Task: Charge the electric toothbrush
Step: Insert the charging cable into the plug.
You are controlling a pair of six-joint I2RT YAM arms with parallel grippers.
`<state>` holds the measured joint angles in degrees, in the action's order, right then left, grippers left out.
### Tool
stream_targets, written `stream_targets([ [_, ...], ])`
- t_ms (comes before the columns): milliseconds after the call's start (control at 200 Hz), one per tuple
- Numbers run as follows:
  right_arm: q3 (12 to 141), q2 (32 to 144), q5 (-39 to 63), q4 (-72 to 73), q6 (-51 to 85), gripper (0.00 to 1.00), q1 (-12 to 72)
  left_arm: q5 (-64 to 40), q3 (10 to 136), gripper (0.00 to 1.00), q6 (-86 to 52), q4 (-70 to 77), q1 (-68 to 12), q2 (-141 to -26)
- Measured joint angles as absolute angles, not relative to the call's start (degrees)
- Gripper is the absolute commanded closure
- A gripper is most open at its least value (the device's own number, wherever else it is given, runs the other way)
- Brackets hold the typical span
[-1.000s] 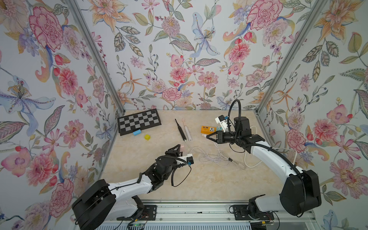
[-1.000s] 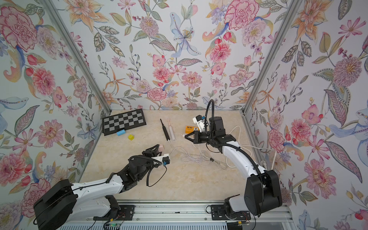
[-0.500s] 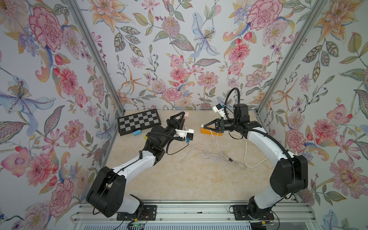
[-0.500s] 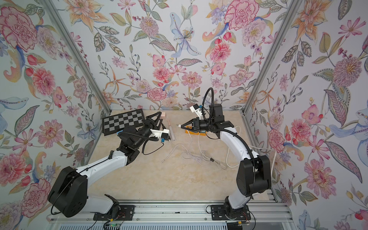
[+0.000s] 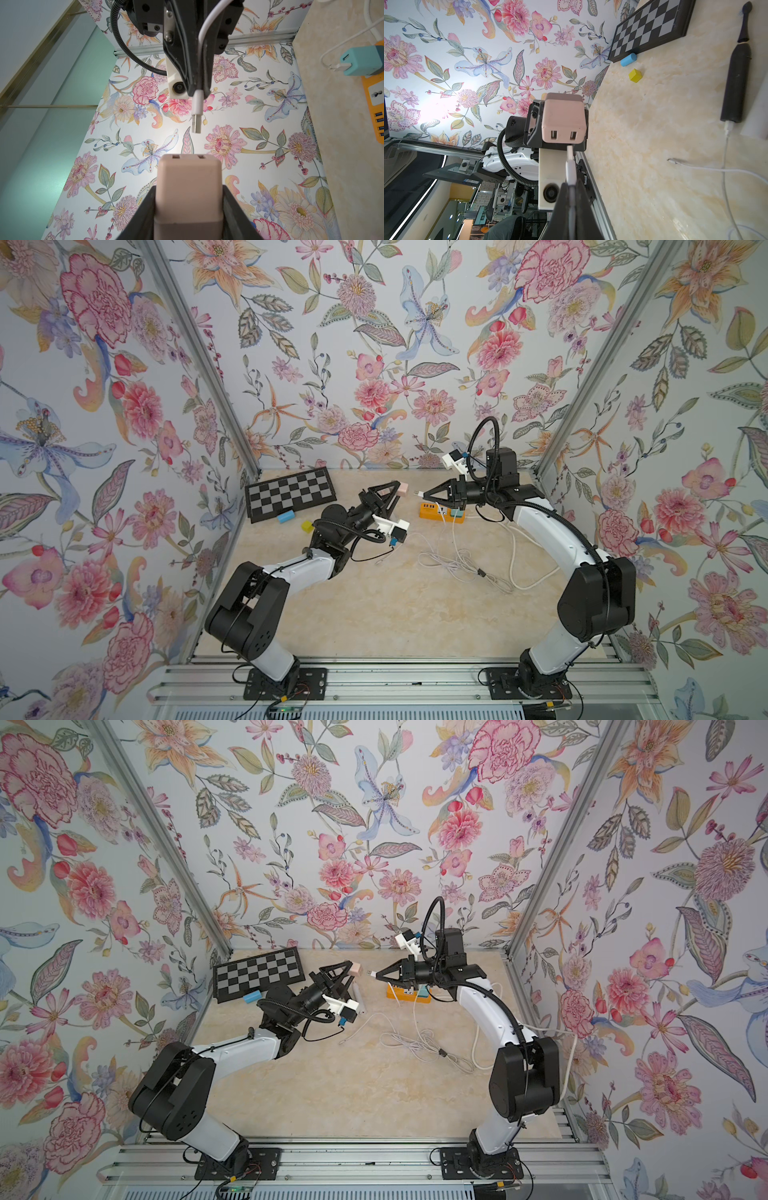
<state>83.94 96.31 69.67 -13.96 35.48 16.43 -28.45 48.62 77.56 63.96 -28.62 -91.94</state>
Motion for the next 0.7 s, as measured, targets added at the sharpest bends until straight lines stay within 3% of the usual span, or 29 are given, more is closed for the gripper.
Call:
stream_targets([
  [701,86.28,97.34,70.06,-14.11,37.56,1.00,18.04,-29.65,48.25,0.69,75.61,66.76,-28.80,-93.38],
])
